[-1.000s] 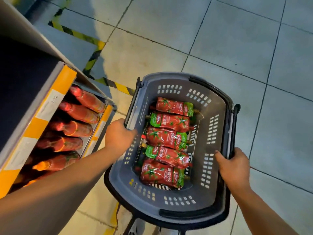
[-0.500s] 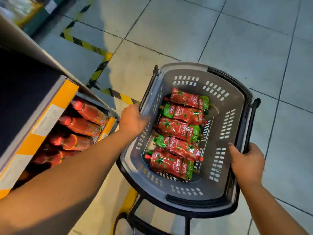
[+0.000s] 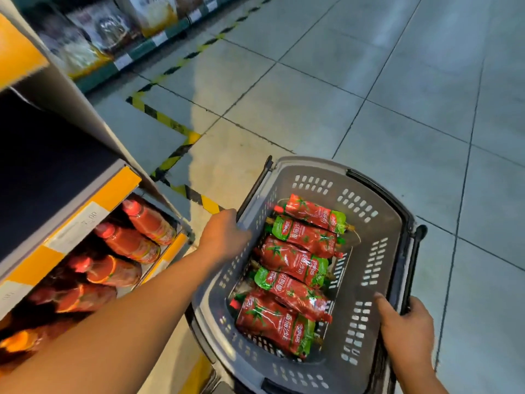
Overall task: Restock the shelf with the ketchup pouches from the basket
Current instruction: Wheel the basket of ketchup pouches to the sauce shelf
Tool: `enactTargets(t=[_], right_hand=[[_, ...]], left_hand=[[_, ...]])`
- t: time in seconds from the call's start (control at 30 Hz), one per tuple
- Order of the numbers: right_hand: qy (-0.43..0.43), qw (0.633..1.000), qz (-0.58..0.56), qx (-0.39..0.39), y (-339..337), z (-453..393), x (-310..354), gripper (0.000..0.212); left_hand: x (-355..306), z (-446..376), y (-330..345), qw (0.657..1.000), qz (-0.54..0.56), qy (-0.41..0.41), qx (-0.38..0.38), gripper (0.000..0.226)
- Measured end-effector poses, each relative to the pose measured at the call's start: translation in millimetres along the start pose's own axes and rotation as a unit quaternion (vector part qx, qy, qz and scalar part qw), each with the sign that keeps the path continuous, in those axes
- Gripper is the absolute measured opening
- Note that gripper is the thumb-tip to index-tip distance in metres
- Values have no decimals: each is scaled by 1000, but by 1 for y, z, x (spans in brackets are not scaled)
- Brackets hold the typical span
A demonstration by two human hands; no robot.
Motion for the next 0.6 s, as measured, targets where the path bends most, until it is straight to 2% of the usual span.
enactTargets(t=[0.17,0.37,0.6], right_hand=[[0,999,-33,18,3,-8,-15,27],[11,997,-61,46,13,-1,-27,30],[46,991,-101,82,20,35,-49,28]], left_hand=[[0,-7,1,999,-28,12,-36,34],[2,2,-3,995,-87,26,-47,40],[27,36,-12,990,-127,-1,-53,41]])
Point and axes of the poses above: each hand's wrist, its own z-axis away from the middle knuckle, its own y-axis out of the palm, x = y × z, the point moved 7 cm from there along -z, towards the middle knuckle, and after that the axes turned 4 degrees about -y, right-handed, at the moved point
